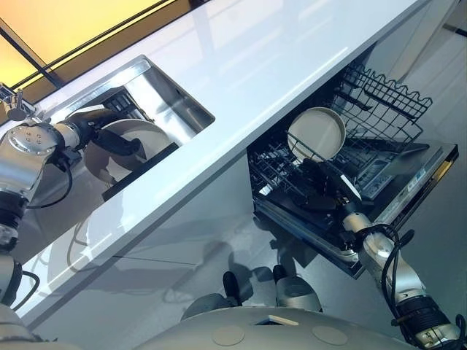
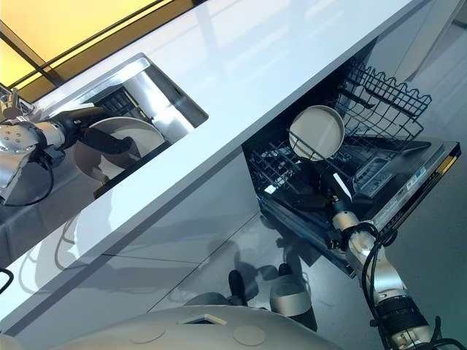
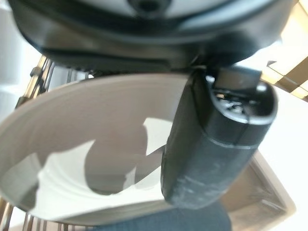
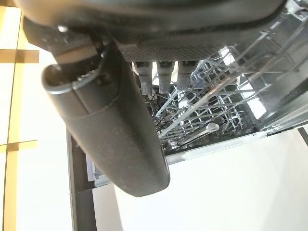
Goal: Pick up plates and place into dishwasher.
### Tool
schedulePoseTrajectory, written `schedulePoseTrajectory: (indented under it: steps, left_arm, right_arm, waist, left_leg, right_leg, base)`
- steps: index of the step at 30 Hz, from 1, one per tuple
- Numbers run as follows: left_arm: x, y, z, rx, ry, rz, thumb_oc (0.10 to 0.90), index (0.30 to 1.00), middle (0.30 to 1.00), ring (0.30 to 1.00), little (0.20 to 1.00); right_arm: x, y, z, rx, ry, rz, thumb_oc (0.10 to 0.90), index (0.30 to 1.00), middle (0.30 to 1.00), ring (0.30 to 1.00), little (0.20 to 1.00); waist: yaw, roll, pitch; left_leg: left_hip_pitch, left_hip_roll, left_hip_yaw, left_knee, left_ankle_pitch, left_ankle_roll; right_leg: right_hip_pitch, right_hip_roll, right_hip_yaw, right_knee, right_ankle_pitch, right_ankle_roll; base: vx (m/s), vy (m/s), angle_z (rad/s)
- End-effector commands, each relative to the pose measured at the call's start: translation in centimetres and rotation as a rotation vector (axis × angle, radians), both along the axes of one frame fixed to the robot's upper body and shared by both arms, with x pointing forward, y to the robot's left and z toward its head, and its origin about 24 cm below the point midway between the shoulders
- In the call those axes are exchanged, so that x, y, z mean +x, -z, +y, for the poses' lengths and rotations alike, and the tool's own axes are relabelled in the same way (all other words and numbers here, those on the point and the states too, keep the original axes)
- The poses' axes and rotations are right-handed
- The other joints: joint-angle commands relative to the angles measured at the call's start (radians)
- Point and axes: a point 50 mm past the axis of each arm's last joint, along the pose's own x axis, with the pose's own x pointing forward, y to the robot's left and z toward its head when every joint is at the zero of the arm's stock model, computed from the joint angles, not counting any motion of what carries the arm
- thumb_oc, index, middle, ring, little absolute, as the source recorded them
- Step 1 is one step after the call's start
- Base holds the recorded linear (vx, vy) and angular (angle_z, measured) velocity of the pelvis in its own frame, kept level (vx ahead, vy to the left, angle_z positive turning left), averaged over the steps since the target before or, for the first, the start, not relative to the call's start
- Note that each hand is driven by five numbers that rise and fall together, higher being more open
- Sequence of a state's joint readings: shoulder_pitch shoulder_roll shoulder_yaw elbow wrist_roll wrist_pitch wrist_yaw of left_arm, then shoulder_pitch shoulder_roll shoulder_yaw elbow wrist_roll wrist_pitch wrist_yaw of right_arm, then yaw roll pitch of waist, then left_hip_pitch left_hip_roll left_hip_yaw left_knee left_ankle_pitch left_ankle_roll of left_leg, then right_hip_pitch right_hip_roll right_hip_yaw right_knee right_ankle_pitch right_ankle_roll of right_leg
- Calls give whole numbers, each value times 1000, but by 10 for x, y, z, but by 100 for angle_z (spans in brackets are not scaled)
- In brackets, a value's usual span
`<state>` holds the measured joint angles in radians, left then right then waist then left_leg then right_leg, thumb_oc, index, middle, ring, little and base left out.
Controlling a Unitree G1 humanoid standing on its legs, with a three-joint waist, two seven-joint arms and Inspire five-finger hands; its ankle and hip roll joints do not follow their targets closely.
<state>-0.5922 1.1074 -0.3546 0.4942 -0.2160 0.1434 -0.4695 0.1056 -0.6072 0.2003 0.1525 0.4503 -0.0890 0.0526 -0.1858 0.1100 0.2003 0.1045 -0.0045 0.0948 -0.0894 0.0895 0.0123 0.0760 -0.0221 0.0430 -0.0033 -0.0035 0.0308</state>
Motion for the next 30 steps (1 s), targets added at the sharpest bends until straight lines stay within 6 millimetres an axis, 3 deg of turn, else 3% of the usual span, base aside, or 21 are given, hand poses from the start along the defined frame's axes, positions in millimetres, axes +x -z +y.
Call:
schedulePoseTrajectory:
  steps: [1, 5, 9, 11, 15, 20, 23, 26, 27, 30]
  left_arm:
    - [6, -72, 15, 116, -64, -308, 100, 300, 300, 300, 200]
    - [7, -94, 13, 219, -86, -445, 100, 300, 300, 300, 200]
    - [2, -131, 9, 301, -112, -672, 100, 300, 300, 300, 200]
    - [-13, -162, 8, 307, -146, -909, 100, 300, 300, 300, 200]
    - [-38, -183, 13, 224, -213, -1160, 100, 300, 300, 300, 200]
    - [-59, -170, 20, 128, -280, -1365, 100, 300, 300, 300, 200]
    - [-70, -162, 16, 92, -313, -1505, 100, 300, 300, 300, 200]
    - [-73, -159, 6, 38, -291, -1548, 100, 300, 300, 300, 200]
    - [-73, -156, -8, -26, -247, -1562, 100, 300, 300, 300, 200]
    - [-66, -149, -30, -139, -149, -1532, 100, 300, 300, 300, 200]
  right_arm:
    - [29, -69, 3, 31, -54, -339, 800, 900, 900, 900, 900]
    - [29, -68, 3, 33, -55, -338, 800, 900, 900, 900, 900]
    - [30, -76, 3, 53, -51, -380, 800, 900, 900, 900, 900]
    - [31, -95, 1, 92, -55, -458, 800, 900, 900, 900, 900]
    - [30, -124, 5, 187, -82, -588, 800, 900, 900, 900, 900]
    - [30, -170, 13, 231, -97, -789, 800, 900, 900, 900, 900]
    - [26, -210, 9, 164, -58, -988, 800, 900, 900, 900, 900]
    - [17, -232, 13, 67, -85, -1117, 800, 900, 900, 900, 900]
    - [13, -244, 20, 29, -154, -1165, 800, 900, 900, 900, 900]
    - [13, -252, 32, 46, -289, -1162, 800, 900, 900, 900, 900]
  waist:
    - [1, -19, -29]
    - [-1, -24, -32]
    - [0, -29, -34]
    - [9, -35, -33]
    - [28, -43, -38]
    - [45, -48, -52]
    - [45, -50, -65]
    - [45, -51, -75]
    - [48, -55, -82]
    - [53, -64, -87]
  left_leg:
    - [7, -51, 0, 38, -118, 32]
    - [7, -50, 2, 38, -119, 32]
    - [9, -47, 4, 35, -120, 29]
    - [10, -44, 1, 32, -120, 28]
    - [10, -42, -8, 31, -121, 29]
    - [11, -42, -17, 33, -125, 24]
    - [14, -39, -20, 33, -126, 17]
    - [15, -37, -17, 39, -128, 14]
    - [14, -36, -20, 43, -129, 13]
    - [10, -34, -23, 50, -125, 12]
  right_leg:
    - [-43, 28, -27, 58, -33, 54]
    - [-44, 30, -23, 57, -34, 53]
    - [-43, 32, -18, 54, -32, 52]
    - [-43, 34, -14, 51, -30, 50]
    - [-42, 38, -8, 49, -32, 43]
    - [-38, 44, -3, 48, -41, 32]
    - [-36, 48, -4, 59, -53, 24]
    - [-37, 49, -7, 70, -61, 21]
    - [-37, 49, -8, 77, -65, 18]
    - [-38, 50, -14, 87, -65, 13]
  base:
    - [0, 0, 0]
    - [0, 0, 0]
    - [0, 0, 0]
    - [-29, -44, 0]
    - [-17, -27, 1]
    - [-3, -3, -1]
    - [-1, 5, 3]
    - [4, 3, 5]
    - [-28, -15, 6]
    - [-5, -37, 14]
